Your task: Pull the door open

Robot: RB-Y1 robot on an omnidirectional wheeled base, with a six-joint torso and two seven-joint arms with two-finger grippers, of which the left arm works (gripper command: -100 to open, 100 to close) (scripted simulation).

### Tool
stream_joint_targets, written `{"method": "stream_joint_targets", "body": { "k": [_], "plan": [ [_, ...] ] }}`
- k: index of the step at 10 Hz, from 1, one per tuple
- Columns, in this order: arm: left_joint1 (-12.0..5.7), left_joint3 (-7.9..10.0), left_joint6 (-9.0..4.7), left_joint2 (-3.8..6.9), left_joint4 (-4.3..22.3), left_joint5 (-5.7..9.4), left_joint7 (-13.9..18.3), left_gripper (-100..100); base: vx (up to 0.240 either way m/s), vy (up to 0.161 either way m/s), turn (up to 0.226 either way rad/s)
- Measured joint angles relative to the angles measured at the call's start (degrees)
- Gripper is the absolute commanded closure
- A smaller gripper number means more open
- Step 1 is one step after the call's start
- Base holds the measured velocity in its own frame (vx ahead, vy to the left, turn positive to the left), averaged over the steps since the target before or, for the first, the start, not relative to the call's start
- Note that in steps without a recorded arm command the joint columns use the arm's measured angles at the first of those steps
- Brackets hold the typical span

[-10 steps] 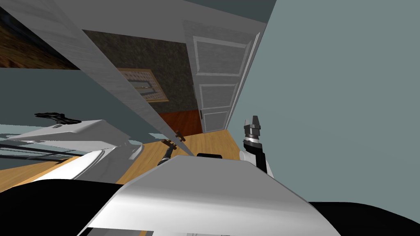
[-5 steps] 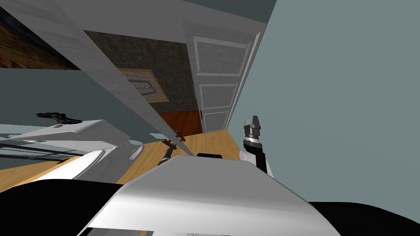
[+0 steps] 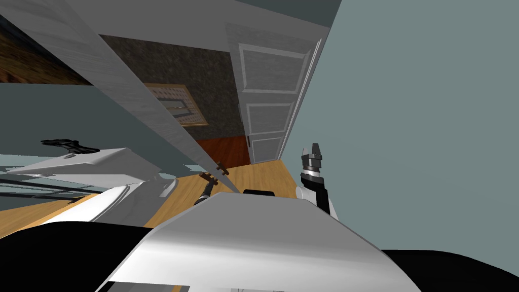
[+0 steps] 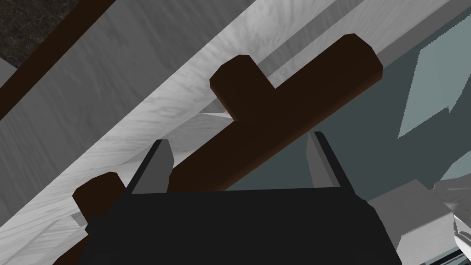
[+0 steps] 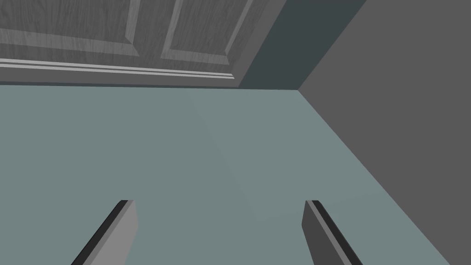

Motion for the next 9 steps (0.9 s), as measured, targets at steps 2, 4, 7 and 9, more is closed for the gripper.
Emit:
{"method": "stream_joint_targets", "body": {
  "k": [2, 4, 7, 9],
  "plan": [
    [0.37, -0.2, 0.16, 0.15, -0.34, -0.14, -0.01, 100, -0.005, 0.009, 0.001],
    [0.41, -0.14, 0.15, 0.11, -0.44, -0.15, -0.22, 100, 0.004, -0.006, 0.006],
    [0.42, -0.13, 0.25, 0.11, -0.5, -0.1, -0.04, 100, 0.0, 0.0, 0.0],
    [0.26, -0.24, 0.1, 0.05, -0.26, -0.03, 0.14, 100, -0.019, 0.023, -0.024]
  ]
}}
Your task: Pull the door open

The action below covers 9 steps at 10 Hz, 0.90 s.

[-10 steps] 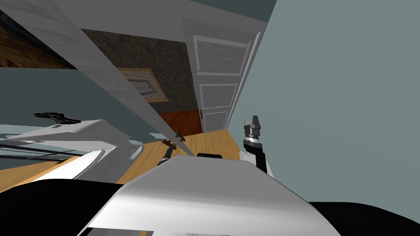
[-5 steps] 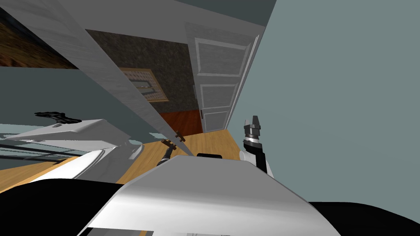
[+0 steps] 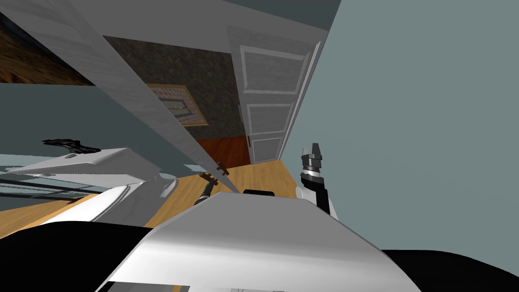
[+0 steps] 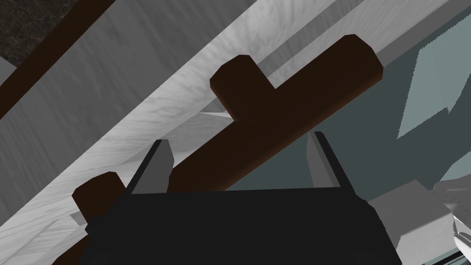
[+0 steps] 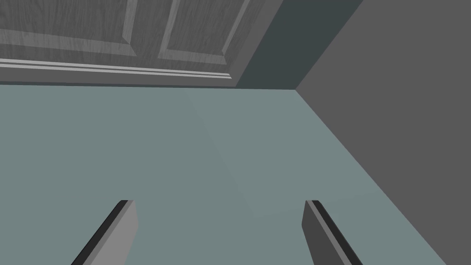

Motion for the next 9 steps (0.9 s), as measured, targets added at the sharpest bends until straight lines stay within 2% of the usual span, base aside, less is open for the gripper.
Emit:
{"method": "stream_joint_targets", "body": {
  "k": [3, 5, 7, 9],
  "plan": [
    [-0.47, -0.18, -0.39, 0.23, 0.86, -0.01, 0.29, 100, -0.006, 0.0, 0.0],
    [-0.3, -0.17, -0.38, 0.18, 0.68, -0.01, 0.3, 100, 0.0, -0.003, 0.0],
    [0.16, -0.14, 0.22, 0.1, -0.36, 0.01, 0.26, 100, 0.0, 0.0, 0.0],
    [-0.06, -0.14, -0.06, 0.1, 0.13, 0.02, 0.27, 100, -0.028, 0.015, -0.011]
  ]
}}
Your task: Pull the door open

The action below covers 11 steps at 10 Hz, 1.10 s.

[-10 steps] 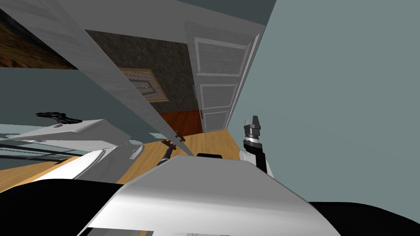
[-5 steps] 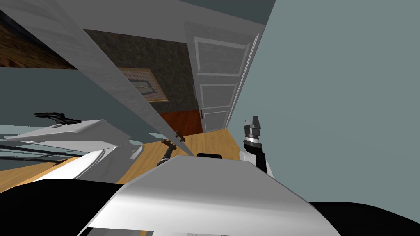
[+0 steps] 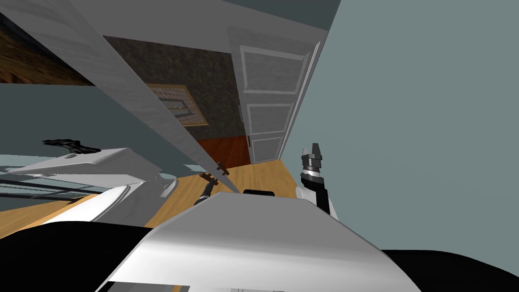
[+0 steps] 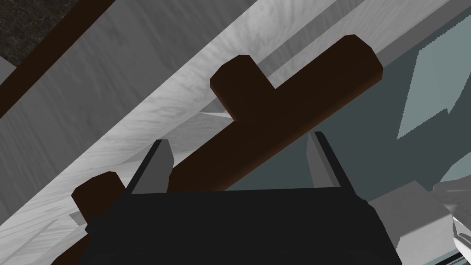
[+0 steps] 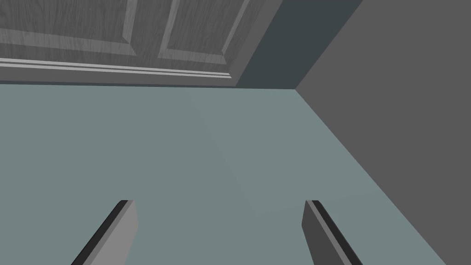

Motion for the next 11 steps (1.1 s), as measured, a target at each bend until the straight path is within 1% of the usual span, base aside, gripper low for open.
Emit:
{"method": "stream_joint_targets", "body": {
  "k": [3, 5, 6, 7, 9, 10, 11],
  "plan": [
    [0.26, -0.42, -0.15, 0.62, 0.01, 0.07, 0.58, 100, -0.05, 0.032, -0.027],
    [-0.32, -0.62, -0.7, 0.78, 1.17, -0.04, 0.57, 100, -0.004, 0.006, 0.003],
    [0.02, -0.59, -0.66, 0.73, 0.73, -0.04, 0.51, 100, 0.003, -0.003, 0.011],
    [0.35, -0.62, -0.28, 0.75, 0.05, -0.03, 0.56, 100, 0.0, 0.0, 0.0],
    [0.13, -0.6, -0.43, 0.78, 0.46, 0.01, 0.71, 100, 0.0, 0.0, 0.0],
    [0.45, -0.56, 0.05, 0.62, -0.36, 0.01, 0.57, 100, 0.003, -0.002, -0.011],
    [0.62, -0.54, 0.21, 0.59, -0.64, 0.02, 0.55, 100, 0.0, 0.0, 0.0]
  ]
}}
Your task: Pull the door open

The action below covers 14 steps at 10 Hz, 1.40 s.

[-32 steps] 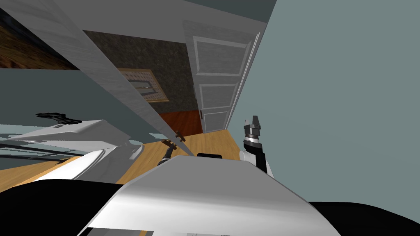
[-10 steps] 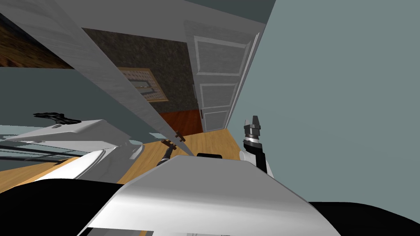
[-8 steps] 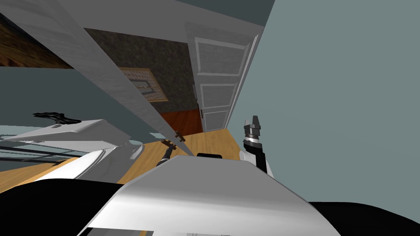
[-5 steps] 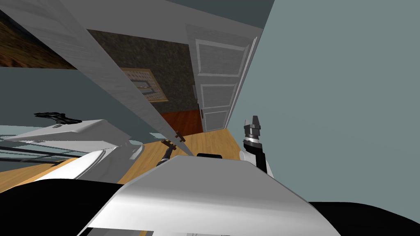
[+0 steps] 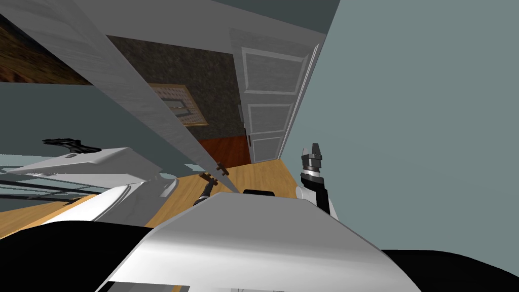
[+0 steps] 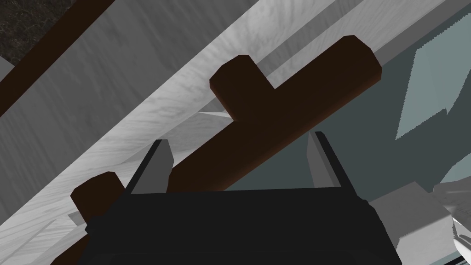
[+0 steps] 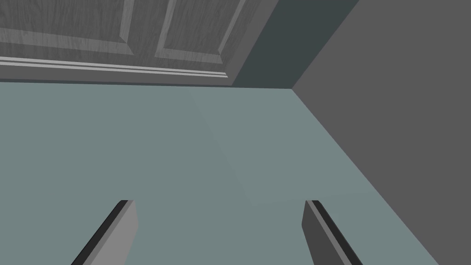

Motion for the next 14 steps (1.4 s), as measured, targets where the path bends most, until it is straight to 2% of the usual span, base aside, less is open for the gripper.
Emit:
{"method": "stream_joint_targets", "body": {
  "k": [8, 14],
  "plan": [
    [0.4, -0.53, -0.19, 0.83, 0.06, -0.04, 0.68, 100, -0.022, 0.015, -0.01],
    [0.47, -0.74, -0.29, 0.71, -0.09, 0.03, 1.02, 100, -0.006, 0.008, -0.009]
  ]
}}
